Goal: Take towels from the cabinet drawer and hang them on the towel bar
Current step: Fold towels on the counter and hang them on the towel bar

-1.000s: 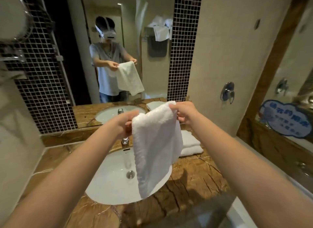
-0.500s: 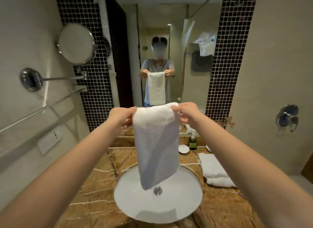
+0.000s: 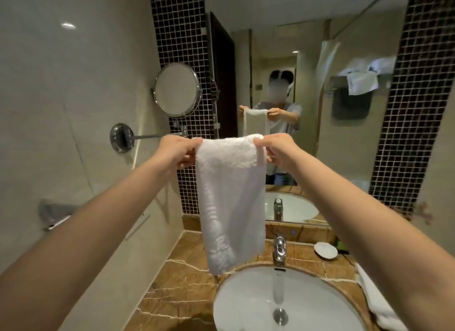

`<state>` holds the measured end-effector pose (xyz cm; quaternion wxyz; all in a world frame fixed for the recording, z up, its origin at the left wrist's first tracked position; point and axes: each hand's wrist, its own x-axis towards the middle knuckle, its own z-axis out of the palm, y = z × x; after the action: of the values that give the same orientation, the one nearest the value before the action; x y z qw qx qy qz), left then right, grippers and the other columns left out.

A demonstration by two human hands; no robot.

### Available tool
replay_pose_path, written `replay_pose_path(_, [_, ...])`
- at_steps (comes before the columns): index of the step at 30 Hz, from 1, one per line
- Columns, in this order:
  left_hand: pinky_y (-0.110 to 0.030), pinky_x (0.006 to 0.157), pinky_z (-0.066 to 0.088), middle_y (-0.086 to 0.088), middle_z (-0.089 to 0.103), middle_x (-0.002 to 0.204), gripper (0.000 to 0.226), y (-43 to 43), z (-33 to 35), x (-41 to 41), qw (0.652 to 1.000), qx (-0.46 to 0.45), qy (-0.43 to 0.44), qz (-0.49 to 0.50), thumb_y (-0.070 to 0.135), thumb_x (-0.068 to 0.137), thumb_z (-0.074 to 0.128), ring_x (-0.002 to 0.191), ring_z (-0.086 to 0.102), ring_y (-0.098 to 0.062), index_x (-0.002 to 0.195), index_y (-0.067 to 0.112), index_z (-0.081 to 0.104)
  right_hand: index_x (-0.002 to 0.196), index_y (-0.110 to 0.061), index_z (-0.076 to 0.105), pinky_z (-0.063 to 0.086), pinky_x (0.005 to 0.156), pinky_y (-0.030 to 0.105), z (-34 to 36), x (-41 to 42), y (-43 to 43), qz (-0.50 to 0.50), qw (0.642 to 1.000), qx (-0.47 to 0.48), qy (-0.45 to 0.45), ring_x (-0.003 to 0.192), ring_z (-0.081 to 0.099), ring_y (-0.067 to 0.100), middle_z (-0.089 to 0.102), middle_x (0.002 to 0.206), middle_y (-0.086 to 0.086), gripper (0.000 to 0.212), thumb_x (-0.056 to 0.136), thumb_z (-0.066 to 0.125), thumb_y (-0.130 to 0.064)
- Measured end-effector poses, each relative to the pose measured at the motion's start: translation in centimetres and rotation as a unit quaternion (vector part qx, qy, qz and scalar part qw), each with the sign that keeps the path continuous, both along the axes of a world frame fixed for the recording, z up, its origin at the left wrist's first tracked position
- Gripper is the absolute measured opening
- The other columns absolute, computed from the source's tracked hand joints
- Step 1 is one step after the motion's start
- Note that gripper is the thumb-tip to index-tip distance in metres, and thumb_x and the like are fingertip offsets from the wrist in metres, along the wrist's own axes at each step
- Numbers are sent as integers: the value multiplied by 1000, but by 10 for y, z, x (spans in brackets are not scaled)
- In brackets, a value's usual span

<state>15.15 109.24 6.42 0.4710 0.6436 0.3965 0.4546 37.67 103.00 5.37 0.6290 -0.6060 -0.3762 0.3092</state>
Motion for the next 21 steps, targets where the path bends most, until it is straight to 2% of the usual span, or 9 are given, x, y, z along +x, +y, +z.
replay_pose_path(1, [-26, 55, 39, -8, 53, 67, 19, 4, 5, -5, 1000, 0, -6, 5, 19, 80, 73, 55, 47, -17, 87, 6, 61, 121, -1, 61, 50, 87, 31, 4, -3, 8, 14, 1000, 6, -11, 106, 57, 23, 60, 108, 9, 41, 85, 72, -17])
replay_pose_path(3, [-27, 58, 40, -8, 53, 69, 16, 11, 13, -14, 1000, 2, -8, 27, 19, 81, 72, 57, 47, -17, 81, 6, 63, 119, 0, 62, 50, 82, 30, 12, -8, 24, 39, 999, 13, -22, 103, 56, 23, 59, 100, 7, 39, 85, 72, -17])
replay_pose_path(5, [-25, 57, 42, -5, 55, 65, 18, 18, 18, -22, 999, 4, -10, 51, 18, 81, 72, 54, 49, -16, 70, 11, 59, 117, 0, 63, 47, 80, 30, 19, -12, 42, 68, 997, 15, -26, 99, 53, 20, 56, 93, 4, 38, 84, 73, -17])
replay_pose_path(8, [-18, 50, 48, 2, 59, 51, 23, 26, 23, -32, 995, 10, -20, 100, 18, 80, 73, 45, 54, -11, 63, 13, 58, 114, 0, 64, 49, 79, 32, 24, -17, 69, 119, 992, 13, -26, 90, 50, 19, 48, 77, -2, 37, 83, 74, -18])
replay_pose_path(10, [-16, 45, 50, 7, 60, 45, 23, 27, 26, -39, 990, 10, -30, 135, 18, 79, 74, 39, 56, -6, 62, 14, 58, 110, 0, 65, 49, 75, 31, 27, -23, 85, 152, 988, 10, -27, 85, 51, 18, 48, 76, -1, 35, 82, 75, -18])
replay_pose_path(13, [-15, 48, 49, 8, 58, 43, 23, 26, 30, -47, 983, 13, -36, 182, 18, 79, 73, 37, 53, -6, 63, 15, 56, 104, -1, 66, 45, 60, 24, 33, -31, 106, 192, 980, 17, -41, 73, 49, 14, 51, 78, 0, 29, 83, 75, -18])
replay_pose_path(17, [-14, 47, 48, 9, 57, 42, 21, 24, 37, -56, 973, 23, -36, 228, 16, 83, 69, 36, 52, -4, 66, 14, 57, 108, 1, 66, 49, 65, 25, 41, -45, 132, 233, 971, 35, -41, 82, 52, 16, 57, 87, 4, 29, 84, 73, -14])
replay_pose_path(21, [-12, 44, 48, 8, 58, 44, 21, 19, 46, -68, 961, 31, -31, 273, 18, 85, 68, 38, 53, -4, 68, 15, 55, 104, 1, 68, 49, 62, 24, 51, -62, 154, 282, 958, 38, -45, 75, 55, 16, 60, 88, 7, 25, 84, 72, -14])
